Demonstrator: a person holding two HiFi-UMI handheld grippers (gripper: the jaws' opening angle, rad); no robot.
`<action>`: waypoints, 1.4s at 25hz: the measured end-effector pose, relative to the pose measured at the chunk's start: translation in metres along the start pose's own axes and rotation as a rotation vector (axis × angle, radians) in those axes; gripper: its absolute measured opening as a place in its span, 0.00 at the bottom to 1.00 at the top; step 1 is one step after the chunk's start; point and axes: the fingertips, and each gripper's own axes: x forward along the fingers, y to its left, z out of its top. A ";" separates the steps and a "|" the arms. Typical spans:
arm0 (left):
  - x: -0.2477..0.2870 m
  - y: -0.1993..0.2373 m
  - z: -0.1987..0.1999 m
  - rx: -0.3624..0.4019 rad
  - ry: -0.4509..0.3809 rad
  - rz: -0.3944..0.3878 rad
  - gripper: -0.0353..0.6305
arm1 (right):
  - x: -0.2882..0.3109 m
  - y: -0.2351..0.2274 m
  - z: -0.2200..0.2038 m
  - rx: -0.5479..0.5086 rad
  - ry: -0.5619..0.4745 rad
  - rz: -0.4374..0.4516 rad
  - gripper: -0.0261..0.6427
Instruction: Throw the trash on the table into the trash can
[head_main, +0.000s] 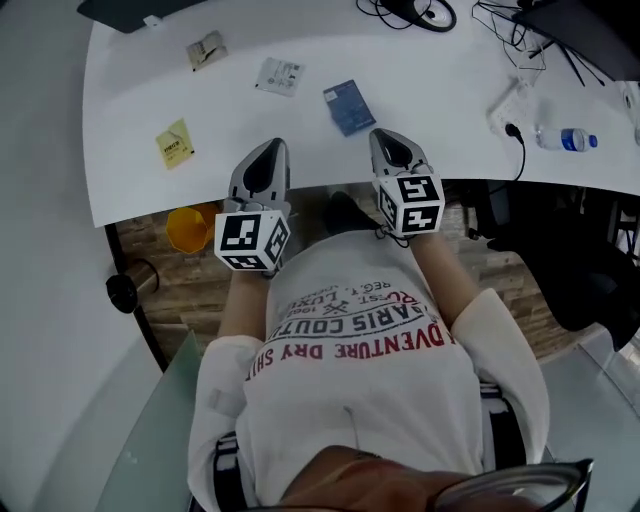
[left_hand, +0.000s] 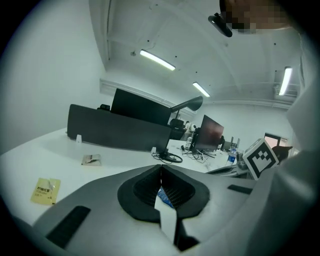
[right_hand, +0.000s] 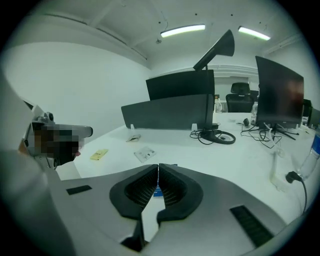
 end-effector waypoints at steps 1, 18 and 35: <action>0.009 0.002 -0.005 -0.009 0.021 0.014 0.09 | 0.010 -0.004 -0.005 -0.004 0.036 0.012 0.08; 0.093 0.037 -0.060 -0.136 0.198 0.087 0.09 | 0.129 -0.055 -0.087 0.050 0.395 0.030 0.30; 0.077 0.041 -0.045 -0.146 0.161 0.114 0.09 | 0.121 -0.029 -0.048 0.127 0.343 0.245 0.08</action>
